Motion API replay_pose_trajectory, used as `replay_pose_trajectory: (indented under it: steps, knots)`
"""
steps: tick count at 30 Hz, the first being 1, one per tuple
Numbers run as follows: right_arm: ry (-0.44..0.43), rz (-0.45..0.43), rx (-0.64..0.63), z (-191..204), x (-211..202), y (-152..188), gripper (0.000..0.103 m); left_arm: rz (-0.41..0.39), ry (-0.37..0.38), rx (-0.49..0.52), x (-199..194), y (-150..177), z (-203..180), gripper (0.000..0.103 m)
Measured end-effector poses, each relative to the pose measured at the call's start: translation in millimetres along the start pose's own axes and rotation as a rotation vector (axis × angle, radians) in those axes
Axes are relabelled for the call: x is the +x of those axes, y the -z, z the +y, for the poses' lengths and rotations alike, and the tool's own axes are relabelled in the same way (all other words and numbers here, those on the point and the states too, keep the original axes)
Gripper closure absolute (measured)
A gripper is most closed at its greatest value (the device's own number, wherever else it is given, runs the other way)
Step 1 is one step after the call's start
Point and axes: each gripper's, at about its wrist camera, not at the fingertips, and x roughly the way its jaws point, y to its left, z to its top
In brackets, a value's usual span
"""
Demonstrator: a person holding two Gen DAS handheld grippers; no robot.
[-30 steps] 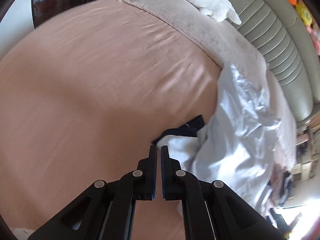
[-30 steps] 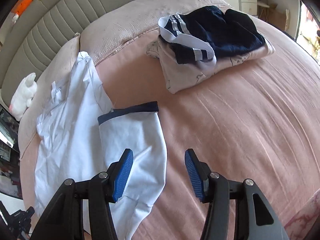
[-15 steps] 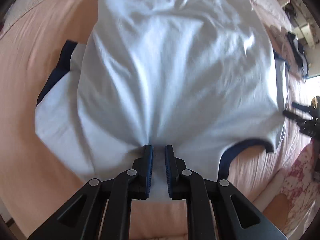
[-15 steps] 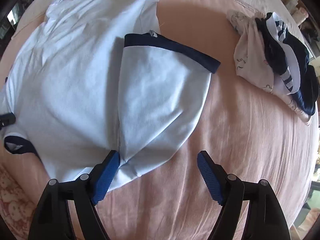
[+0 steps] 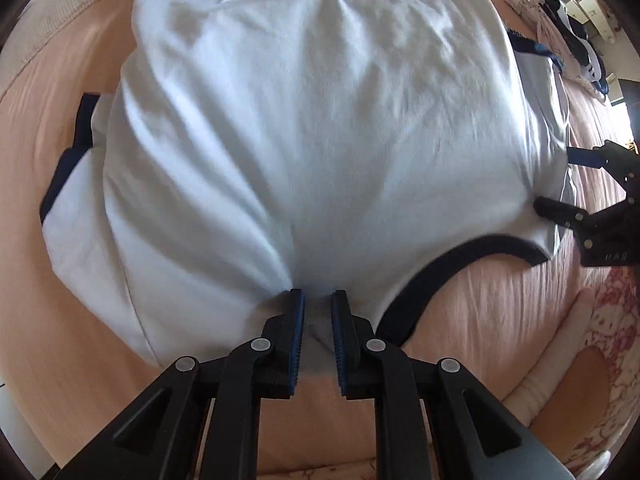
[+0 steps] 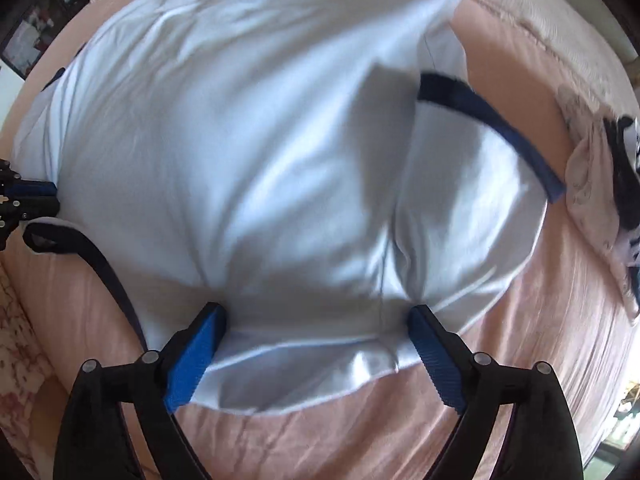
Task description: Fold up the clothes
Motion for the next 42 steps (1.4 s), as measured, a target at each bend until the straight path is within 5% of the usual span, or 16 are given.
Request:
replay_pose_trajectory:
  steps: [4,7,12,16,20,22,25,27,29,31,35,38,42]
  knots:
    - [-0.038,0.056,-0.16,15.2,-14.4,5.7,0.008,0.045,0.071,0.043,-4.1,16.3,-8.3,0.091]
    - [-0.018,-0.164,-0.119,13.7,-45.4,-8.4,0.008,-0.089,0.179,0.007,-27.3,8.8,-7.3,0.091]
    - [0.002,-0.469,-0.022,18.5,-66.0,-47.9,0.007,-0.316,0.188,-0.02,-40.7,-44.5,-17.6,0.091]
    - [0.124,-0.353,-0.153,22.6,-17.8,-68.7,0.007,-0.254,0.127,-0.006,-10.7,-78.7,-13.0,0.091]
    - [-0.003,-0.288,-0.03,-28.3,-14.6,-52.4,0.001,-0.192,0.095,0.036,-7.9,-48.1,7.6,0.091]
    - [-0.025,-0.281,0.011,-44.7,-28.6,-50.2,0.001,-0.221,0.104,0.032,-17.8,-34.3,15.6,0.091]
    - [-0.049,-0.429,0.085,-46.1,-49.6,-60.0,0.0,-0.368,0.078,0.087,-35.0,-30.9,-2.7,0.09]
    - [-0.066,-0.542,0.138,-45.2,-63.3,-67.9,0.0,-0.447,0.112,0.107,-36.2,-41.2,-22.5,0.075]
    - [-0.007,-0.529,0.104,-27.8,-51.0,-79.6,0.0,-0.415,0.126,0.091,-22.3,-65.9,-31.6,0.017]
    - [0.108,-0.458,0.047,-15.1,-25.5,-85.5,0.001,-0.368,0.08,0.106,-10.8,-110.9,-34.3,0.017]
    - [0.182,-0.42,0.071,-46.1,-26.0,-66.1,0.001,-0.37,-0.108,0.229,-14.5,-94.6,-38.3,0.015]
    - [0.21,-0.4,0.131,-77.1,-40.7,-57.4,0.001,-0.423,-0.079,0.186,-38.0,-76.6,-17.4,0.016]
    - [0.16,-0.522,0.116,-64.4,-67.8,-56.9,0.0,-0.577,0.01,0.139,-71.4,-71.3,-6.3,0.015]
